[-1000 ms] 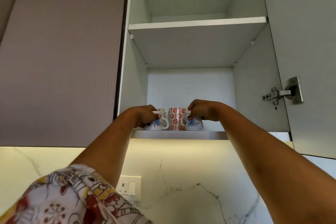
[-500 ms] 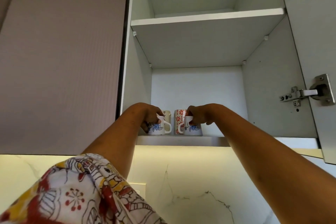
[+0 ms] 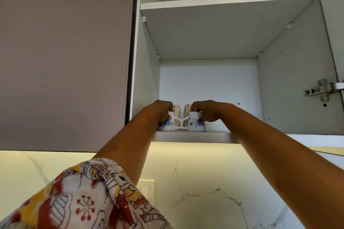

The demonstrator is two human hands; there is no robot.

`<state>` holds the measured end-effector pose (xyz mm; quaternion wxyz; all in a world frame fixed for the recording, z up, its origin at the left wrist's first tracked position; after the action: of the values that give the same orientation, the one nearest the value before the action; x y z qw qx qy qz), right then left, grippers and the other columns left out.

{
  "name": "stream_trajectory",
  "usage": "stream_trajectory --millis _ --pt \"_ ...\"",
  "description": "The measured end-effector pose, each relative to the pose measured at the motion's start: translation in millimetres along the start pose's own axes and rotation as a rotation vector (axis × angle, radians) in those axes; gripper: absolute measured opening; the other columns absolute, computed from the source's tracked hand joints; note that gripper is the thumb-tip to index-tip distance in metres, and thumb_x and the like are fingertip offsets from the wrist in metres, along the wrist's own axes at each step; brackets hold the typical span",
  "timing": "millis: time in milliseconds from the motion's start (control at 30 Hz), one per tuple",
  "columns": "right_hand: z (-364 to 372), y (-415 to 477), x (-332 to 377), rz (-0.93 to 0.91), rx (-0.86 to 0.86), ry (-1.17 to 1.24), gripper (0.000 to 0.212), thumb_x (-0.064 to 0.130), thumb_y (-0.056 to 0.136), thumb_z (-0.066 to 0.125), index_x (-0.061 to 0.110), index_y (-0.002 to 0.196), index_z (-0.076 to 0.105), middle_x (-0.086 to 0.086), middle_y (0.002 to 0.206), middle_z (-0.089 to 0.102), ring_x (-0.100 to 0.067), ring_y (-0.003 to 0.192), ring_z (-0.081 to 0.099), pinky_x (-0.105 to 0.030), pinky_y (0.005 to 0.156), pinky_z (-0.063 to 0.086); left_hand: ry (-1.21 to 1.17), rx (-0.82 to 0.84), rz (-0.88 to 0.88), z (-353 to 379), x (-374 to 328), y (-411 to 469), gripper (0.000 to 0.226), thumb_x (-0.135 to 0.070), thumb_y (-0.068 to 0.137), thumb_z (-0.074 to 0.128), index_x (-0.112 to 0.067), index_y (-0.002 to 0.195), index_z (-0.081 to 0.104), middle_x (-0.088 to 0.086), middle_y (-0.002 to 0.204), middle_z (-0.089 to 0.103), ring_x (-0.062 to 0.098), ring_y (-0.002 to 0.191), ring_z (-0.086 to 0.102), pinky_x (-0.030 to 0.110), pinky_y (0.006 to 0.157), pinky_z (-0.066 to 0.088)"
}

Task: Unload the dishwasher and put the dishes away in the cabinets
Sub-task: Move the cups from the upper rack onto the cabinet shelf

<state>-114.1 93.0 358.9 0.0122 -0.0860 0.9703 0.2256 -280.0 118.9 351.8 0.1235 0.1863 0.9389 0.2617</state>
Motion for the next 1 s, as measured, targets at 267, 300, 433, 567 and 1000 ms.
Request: stream_trajectory --millis 267,300,433,567,1000 --pt "2 -4 8 -0.055 0.033 -0.018 0.057 0.008 0.09 0.06 0.012 0.141 0.034 -0.01 0.141 0.046 -0.029 0.125 0.046 -0.032 0.098 0.038 0.046 -0.016 0.052 -1 -2 3 0.041 -0.013 0.088 0.063 -0.012 0.127 0.051 0.015 0.13 0.052 0.029 0.114 0.053 0.03 0.085 0.044" --pt "2 -4 8 -0.056 0.037 -0.02 0.058 0.008 0.09 0.059 0.012 0.141 0.033 -0.011 0.141 0.046 -0.029 0.125 0.046 -0.032 0.098 0.038 0.054 -0.017 0.057 -1 -2 3 0.043 -0.013 0.087 0.064 -0.013 0.128 0.051 0.015 0.131 0.051 0.029 0.115 0.053 0.03 0.088 0.044" --pt "4 -6 9 -0.05 0.046 -0.039 0.061 0.009 0.09 0.059 0.01 0.144 0.03 -0.012 0.145 0.042 -0.029 0.129 0.042 -0.032 0.103 0.035 0.059 -0.013 0.063 1 -1 5 0.047 -0.012 0.086 0.065 -0.014 0.13 0.049 0.013 0.135 0.049 0.028 0.118 0.051 0.03 0.093 0.043" --pt "5 -8 10 -0.056 0.053 -0.092 0.066 0.015 0.094 0.055 0.012 0.15 0.02 -0.009 0.154 0.029 -0.027 0.139 0.03 -0.031 0.11 0.027 0.06 -0.025 0.062 1 -1 6 0.047 -0.011 0.087 0.064 -0.014 0.131 0.049 0.013 0.135 0.049 0.028 0.119 0.05 0.03 0.095 0.043" --pt "-4 -24 11 -0.009 -0.012 -0.064 0.065 0.017 0.093 0.057 0.006 0.148 0.024 -0.015 0.151 0.033 -0.029 0.137 0.034 -0.033 0.109 0.029 0.014 -0.13 0.053 -3 -2 -5 0.05 -0.012 0.089 0.061 -0.015 0.136 0.045 0.013 0.143 0.039 0.028 0.128 0.042 0.033 0.103 0.036"
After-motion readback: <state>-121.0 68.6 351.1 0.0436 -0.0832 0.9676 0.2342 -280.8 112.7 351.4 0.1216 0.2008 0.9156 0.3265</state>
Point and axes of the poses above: each hand's wrist, its own y-axis towards the middle knuckle, its own z-axis out of the palm, x = y × z, the point moved 2 cm from there along y, towards the middle knuckle
